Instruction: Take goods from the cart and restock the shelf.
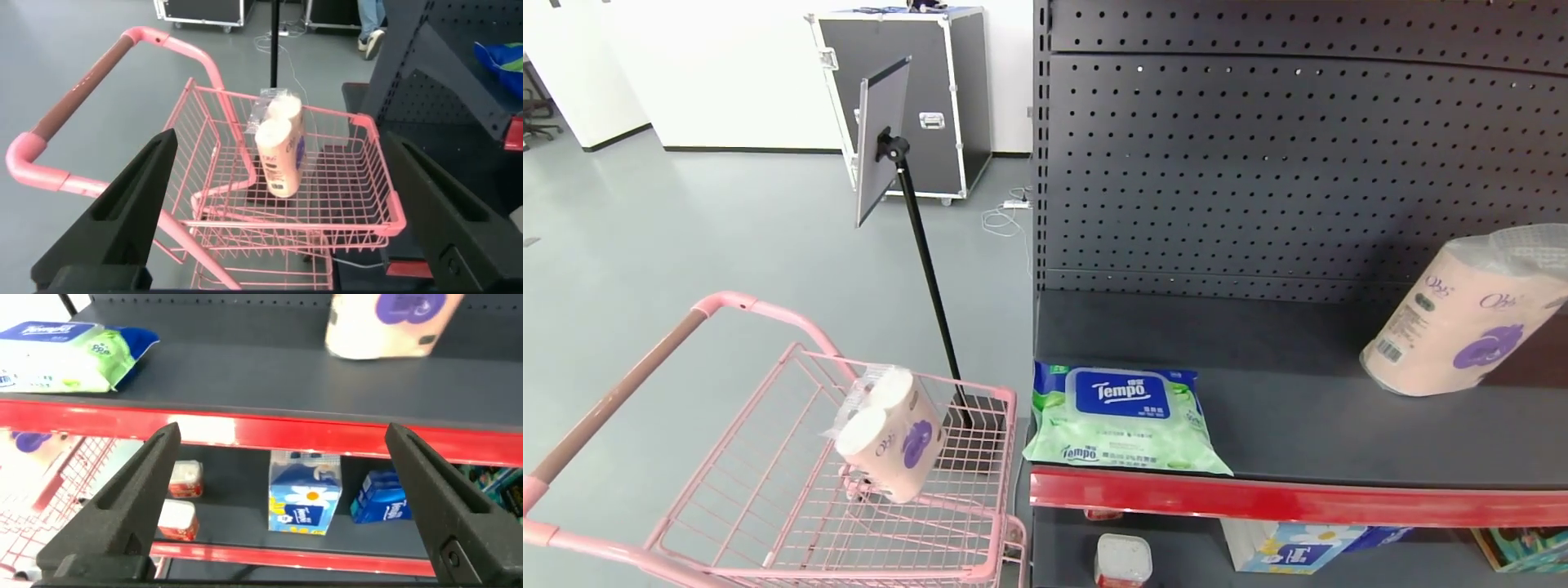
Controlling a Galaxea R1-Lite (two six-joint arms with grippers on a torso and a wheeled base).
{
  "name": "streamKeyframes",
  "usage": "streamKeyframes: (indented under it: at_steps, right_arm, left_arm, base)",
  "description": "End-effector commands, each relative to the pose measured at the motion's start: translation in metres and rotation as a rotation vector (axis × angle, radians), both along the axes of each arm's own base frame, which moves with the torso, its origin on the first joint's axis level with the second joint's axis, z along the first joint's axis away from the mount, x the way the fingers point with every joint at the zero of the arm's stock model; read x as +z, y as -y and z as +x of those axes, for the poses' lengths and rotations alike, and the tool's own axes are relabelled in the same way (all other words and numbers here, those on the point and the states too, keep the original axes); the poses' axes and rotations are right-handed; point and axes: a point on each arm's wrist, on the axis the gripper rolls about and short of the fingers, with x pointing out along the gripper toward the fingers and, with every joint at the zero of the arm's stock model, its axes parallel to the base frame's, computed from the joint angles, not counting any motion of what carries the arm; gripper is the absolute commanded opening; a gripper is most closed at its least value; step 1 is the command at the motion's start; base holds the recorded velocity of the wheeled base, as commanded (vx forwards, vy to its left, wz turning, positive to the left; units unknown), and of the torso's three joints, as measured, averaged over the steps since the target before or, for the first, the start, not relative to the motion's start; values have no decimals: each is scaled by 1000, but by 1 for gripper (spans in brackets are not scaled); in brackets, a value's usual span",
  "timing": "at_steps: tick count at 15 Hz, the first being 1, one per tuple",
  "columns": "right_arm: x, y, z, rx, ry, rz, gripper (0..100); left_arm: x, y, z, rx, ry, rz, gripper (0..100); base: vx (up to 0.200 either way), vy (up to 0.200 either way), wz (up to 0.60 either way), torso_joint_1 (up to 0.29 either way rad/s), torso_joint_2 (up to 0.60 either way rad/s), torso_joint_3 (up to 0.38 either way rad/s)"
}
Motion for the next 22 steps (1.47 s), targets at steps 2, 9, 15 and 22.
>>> streamKeyframes:
  at_steps: [2, 9, 15, 22]
  right_arm:
    - [0, 0, 0, 0, -1, 1, 100]
    - [0, 0, 0, 0, -1, 1, 100]
    - [0, 0, 0, 2, -1, 1, 100]
    - [0, 0, 0, 0, -1, 1, 100]
  left_arm:
    - [0, 0, 0, 2, 0, -1, 100]
    - [0, 0, 0, 2, 0, -1, 100]
    - [0, 0, 0, 3, 0, -1, 100]
    - [0, 0, 0, 3, 0, -1, 100]
  base:
    - [0, 0, 0, 0, 0, 0]
    - [0, 0, 0, -132, 322, 185]
    - [0, 0, 0, -141, 352, 209]
    - [0, 0, 0, -138, 376, 225]
